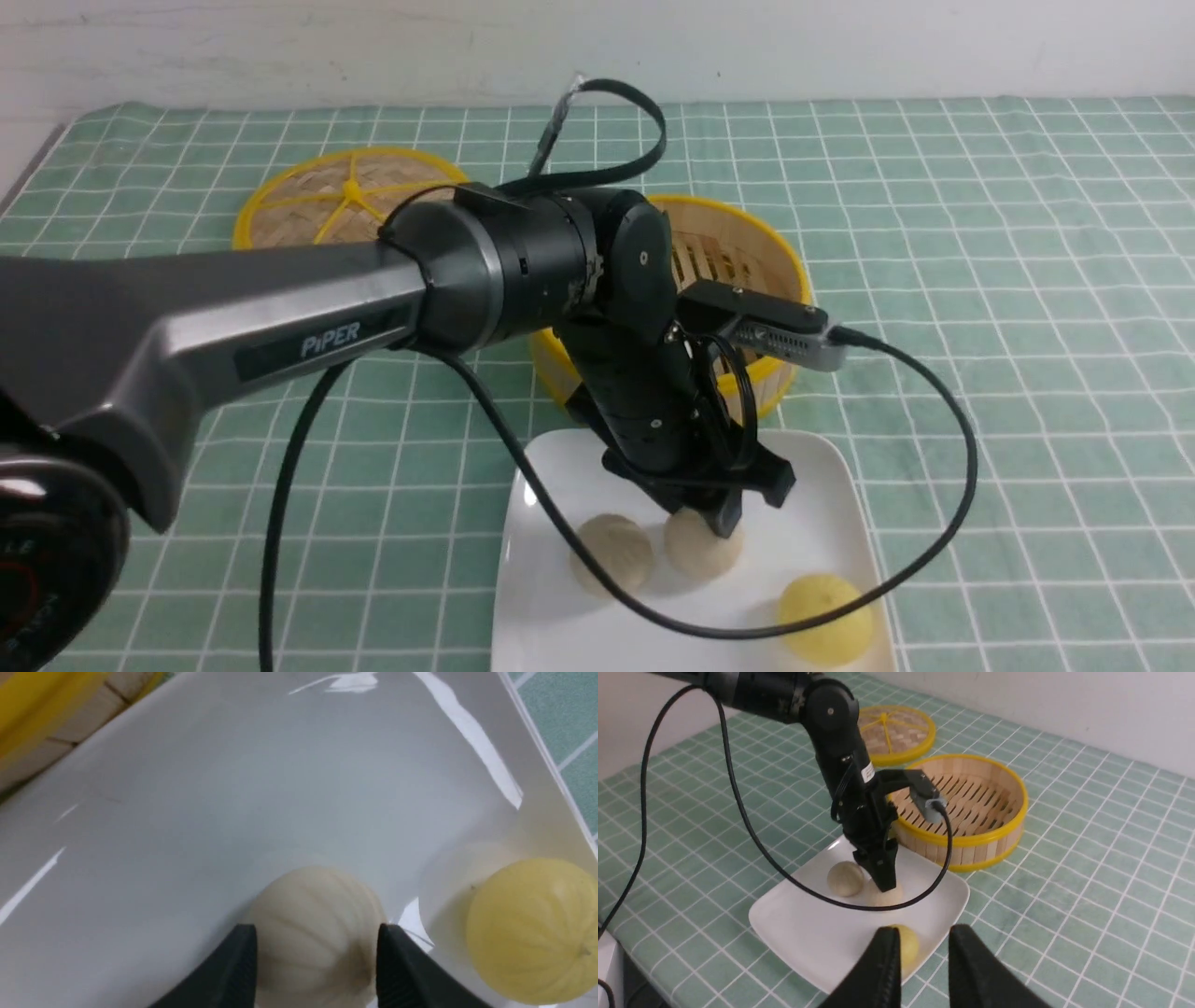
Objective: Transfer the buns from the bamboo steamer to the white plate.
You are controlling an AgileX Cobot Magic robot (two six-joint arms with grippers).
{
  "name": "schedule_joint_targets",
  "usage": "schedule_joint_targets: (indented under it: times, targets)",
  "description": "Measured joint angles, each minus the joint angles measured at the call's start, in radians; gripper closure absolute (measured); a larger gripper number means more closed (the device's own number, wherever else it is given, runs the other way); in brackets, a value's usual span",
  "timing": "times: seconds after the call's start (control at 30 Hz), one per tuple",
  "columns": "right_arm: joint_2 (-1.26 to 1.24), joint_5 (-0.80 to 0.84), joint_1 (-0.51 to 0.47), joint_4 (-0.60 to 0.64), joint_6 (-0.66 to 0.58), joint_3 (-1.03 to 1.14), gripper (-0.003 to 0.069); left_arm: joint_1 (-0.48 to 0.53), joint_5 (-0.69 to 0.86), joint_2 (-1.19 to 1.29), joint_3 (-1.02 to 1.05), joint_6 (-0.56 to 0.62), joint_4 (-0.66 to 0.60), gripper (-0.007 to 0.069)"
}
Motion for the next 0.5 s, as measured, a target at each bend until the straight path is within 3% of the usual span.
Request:
schedule_joint_targets:
  times: [0.4, 0.5]
  targets:
    - [-0.109, 0.0, 0.0, -0.074, 0.101, 0.011, 0.048, 0.0, 0.025, -0.09, -0.051, 0.0, 0.024, 0.0217]
    - [-0.109, 0.0, 0.0, -0.081, 0.119, 0.083, 0.0511, 0.0, 0.033, -0.108, -0.058, 0.0, 0.026, 0.0225]
